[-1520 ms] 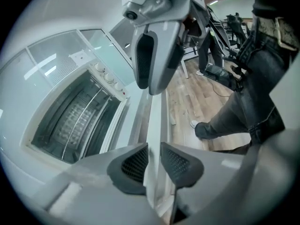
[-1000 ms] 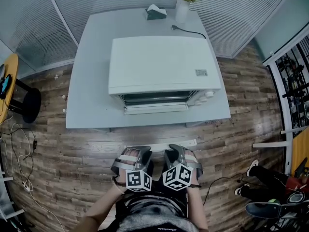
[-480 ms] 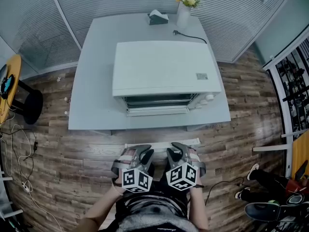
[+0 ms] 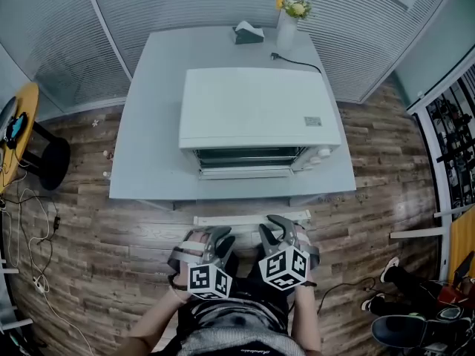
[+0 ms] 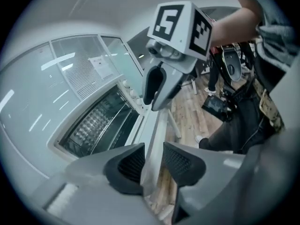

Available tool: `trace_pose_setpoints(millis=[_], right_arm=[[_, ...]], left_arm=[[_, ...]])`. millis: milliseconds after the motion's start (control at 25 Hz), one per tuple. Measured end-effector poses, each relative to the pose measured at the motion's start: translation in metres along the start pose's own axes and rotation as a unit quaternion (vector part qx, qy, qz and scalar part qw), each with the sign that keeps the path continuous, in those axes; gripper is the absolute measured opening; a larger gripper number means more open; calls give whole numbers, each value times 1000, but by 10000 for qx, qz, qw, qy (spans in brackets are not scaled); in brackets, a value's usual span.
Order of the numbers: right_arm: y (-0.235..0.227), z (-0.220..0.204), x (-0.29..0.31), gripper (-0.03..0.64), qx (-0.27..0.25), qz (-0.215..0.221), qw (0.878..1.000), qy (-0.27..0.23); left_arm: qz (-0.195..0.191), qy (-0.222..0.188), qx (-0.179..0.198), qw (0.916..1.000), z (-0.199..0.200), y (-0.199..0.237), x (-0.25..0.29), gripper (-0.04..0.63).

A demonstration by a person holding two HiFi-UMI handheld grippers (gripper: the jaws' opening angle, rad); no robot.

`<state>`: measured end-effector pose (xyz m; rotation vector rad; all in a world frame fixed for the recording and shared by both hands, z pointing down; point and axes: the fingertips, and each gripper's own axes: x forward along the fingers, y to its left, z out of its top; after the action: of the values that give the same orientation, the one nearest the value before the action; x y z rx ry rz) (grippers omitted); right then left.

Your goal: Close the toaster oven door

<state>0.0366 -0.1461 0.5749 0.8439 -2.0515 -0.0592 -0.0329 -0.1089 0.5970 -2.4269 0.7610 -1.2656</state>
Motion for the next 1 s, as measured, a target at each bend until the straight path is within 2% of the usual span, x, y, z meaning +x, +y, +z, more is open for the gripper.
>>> trace_pose_setpoints(millis=[120, 240, 280, 560, 680, 840, 1000], right_arm=[[-3, 4, -2, 108, 17, -25, 10000, -44], [-6, 7, -2, 109, 30, -39, 10000, -81], [-7, 7, -2, 108, 24, -34, 10000, -85], [-13, 14, -11, 110, 225, -147, 9992, -291], [-13, 17, -20, 106, 269, -9, 9990, -370], [-4, 9, -21, 106, -17, 244, 9996, -129], [1, 1, -14, 117, -408, 284, 9985, 233]], left_arm=[[95, 330, 566, 9978, -7, -2, 8, 133], [125, 489, 770, 9958, -11, -1, 16, 119], [126, 493, 754, 9959, -11, 0, 16, 99], [-46, 455, 507, 9977, -8, 7, 15, 98], [-52, 418, 441, 9981, -4, 14, 13, 98], [-58, 377, 347, 9987, -1, 22, 10, 98], [-70, 334, 278, 9990, 2, 27, 8, 98]])
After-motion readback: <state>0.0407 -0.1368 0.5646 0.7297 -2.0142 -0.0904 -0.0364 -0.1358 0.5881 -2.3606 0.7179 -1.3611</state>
